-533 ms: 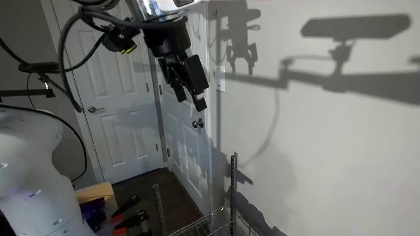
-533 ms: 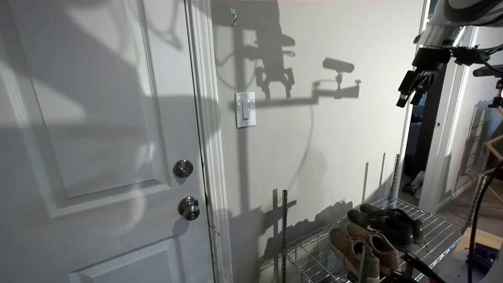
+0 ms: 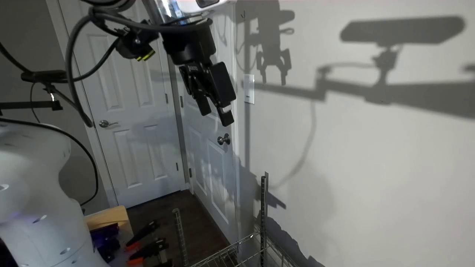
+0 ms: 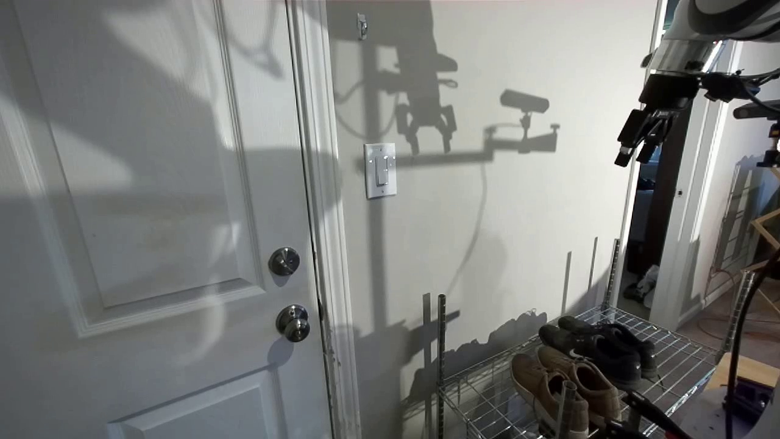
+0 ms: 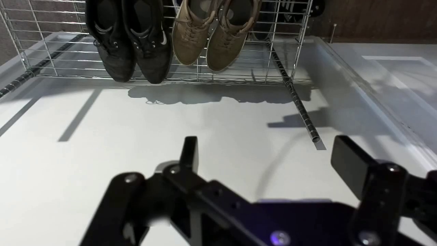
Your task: Turn off the light
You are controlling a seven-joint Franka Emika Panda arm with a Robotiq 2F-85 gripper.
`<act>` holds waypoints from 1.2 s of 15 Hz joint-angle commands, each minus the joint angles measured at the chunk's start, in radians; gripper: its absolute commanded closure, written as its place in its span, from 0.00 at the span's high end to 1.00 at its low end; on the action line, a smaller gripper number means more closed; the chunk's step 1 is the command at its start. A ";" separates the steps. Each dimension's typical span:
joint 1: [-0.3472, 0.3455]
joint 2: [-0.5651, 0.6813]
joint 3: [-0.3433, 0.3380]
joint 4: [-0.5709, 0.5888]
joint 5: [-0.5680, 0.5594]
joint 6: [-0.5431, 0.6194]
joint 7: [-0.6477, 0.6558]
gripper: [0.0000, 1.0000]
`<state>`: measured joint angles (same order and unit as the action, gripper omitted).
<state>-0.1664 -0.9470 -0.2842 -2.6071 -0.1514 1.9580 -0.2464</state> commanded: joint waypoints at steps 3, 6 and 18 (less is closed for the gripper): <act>-0.002 0.001 0.002 0.003 0.003 -0.003 -0.002 1.00; 0.001 -0.027 -0.006 -0.019 0.007 0.005 -0.017 1.00; 0.191 -0.025 0.128 -0.184 0.126 0.087 0.005 1.00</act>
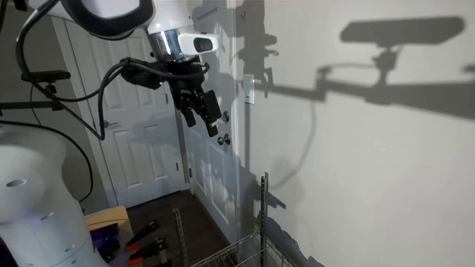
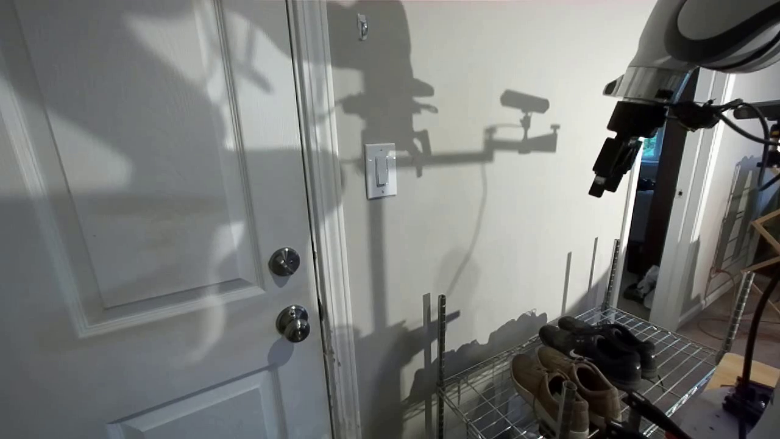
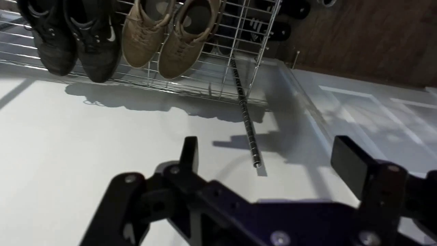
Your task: Turn off the light
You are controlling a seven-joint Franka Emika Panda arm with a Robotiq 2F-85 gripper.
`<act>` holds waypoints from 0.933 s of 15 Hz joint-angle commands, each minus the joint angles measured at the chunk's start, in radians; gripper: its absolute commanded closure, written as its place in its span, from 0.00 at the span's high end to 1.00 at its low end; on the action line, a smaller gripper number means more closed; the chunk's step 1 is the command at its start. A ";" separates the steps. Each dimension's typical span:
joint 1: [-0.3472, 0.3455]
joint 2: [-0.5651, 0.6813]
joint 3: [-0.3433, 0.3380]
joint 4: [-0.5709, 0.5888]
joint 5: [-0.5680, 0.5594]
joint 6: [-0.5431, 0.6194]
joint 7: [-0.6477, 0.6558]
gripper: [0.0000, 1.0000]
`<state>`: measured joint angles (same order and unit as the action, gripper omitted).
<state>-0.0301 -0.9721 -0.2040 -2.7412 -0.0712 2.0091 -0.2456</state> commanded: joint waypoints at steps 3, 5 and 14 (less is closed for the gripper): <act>0.130 0.028 0.090 -0.041 0.091 0.048 -0.003 1.00; 0.177 0.040 0.111 -0.040 0.121 0.065 -0.009 1.00; 0.255 0.074 0.153 -0.038 0.159 0.112 -0.008 1.00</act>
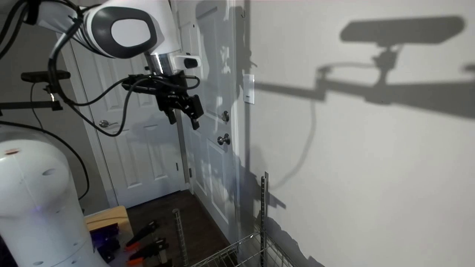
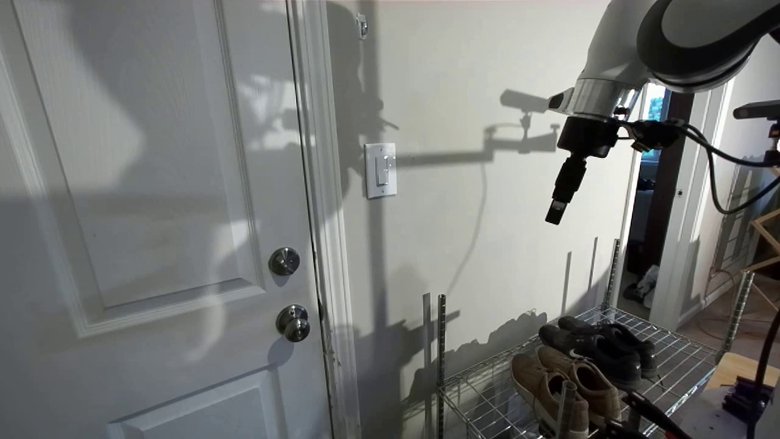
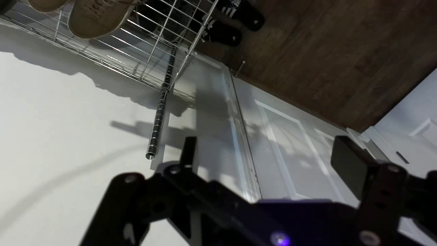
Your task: Turn off the light
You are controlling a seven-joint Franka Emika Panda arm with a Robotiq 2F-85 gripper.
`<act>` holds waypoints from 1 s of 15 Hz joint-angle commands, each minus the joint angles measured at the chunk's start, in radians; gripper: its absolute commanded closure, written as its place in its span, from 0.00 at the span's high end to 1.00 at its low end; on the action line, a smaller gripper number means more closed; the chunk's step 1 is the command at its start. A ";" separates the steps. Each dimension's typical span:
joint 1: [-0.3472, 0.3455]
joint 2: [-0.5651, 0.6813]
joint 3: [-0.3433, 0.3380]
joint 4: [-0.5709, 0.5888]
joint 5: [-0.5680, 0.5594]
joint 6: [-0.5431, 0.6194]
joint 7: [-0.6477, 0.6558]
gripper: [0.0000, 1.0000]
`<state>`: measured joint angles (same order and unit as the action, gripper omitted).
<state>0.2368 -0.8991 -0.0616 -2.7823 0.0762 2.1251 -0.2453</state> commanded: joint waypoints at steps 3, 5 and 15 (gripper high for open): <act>-0.012 0.002 0.011 0.003 0.011 -0.004 -0.009 1.00; -0.012 0.002 0.011 0.003 0.011 -0.004 -0.009 1.00; 0.109 0.255 0.064 0.011 0.101 0.364 -0.005 0.28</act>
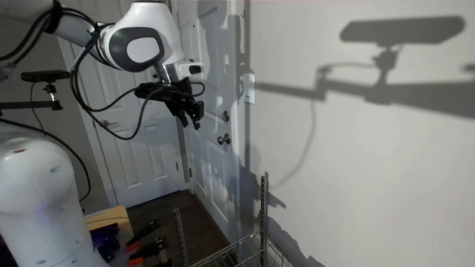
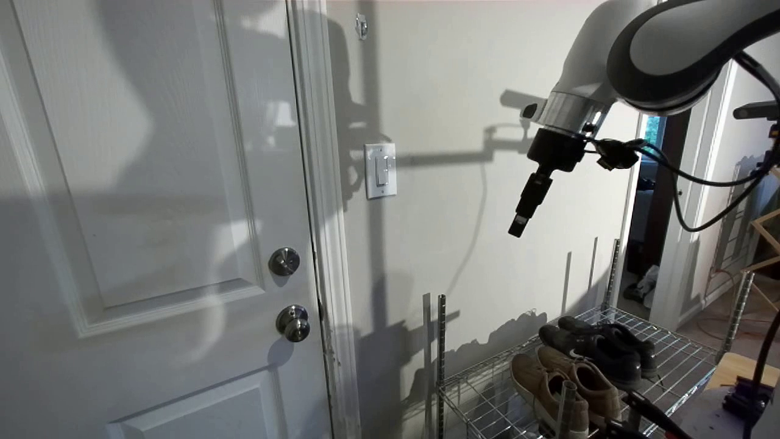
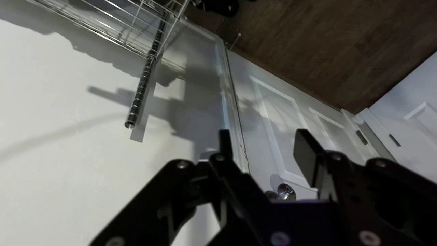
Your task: Turn off the light
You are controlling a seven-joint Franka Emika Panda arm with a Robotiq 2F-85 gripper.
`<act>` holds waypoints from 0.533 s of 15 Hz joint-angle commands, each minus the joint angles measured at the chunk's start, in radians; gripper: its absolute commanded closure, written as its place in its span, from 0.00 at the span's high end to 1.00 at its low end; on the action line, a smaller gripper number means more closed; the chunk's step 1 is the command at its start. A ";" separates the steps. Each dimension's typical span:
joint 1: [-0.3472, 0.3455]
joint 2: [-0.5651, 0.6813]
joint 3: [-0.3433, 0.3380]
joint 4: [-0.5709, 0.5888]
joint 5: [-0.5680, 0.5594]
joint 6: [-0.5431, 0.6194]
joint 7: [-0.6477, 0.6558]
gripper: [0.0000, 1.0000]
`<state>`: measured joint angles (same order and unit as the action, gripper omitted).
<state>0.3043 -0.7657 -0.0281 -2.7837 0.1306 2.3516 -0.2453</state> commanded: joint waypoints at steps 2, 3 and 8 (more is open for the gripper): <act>0.072 0.189 0.044 0.015 0.062 0.257 -0.004 0.15; 0.080 0.219 0.052 0.013 0.060 0.332 -0.002 0.09; 0.113 0.363 0.057 0.030 0.043 0.656 0.033 0.02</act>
<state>0.3998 -0.4874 0.0243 -2.7780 0.1611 2.8722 -0.2369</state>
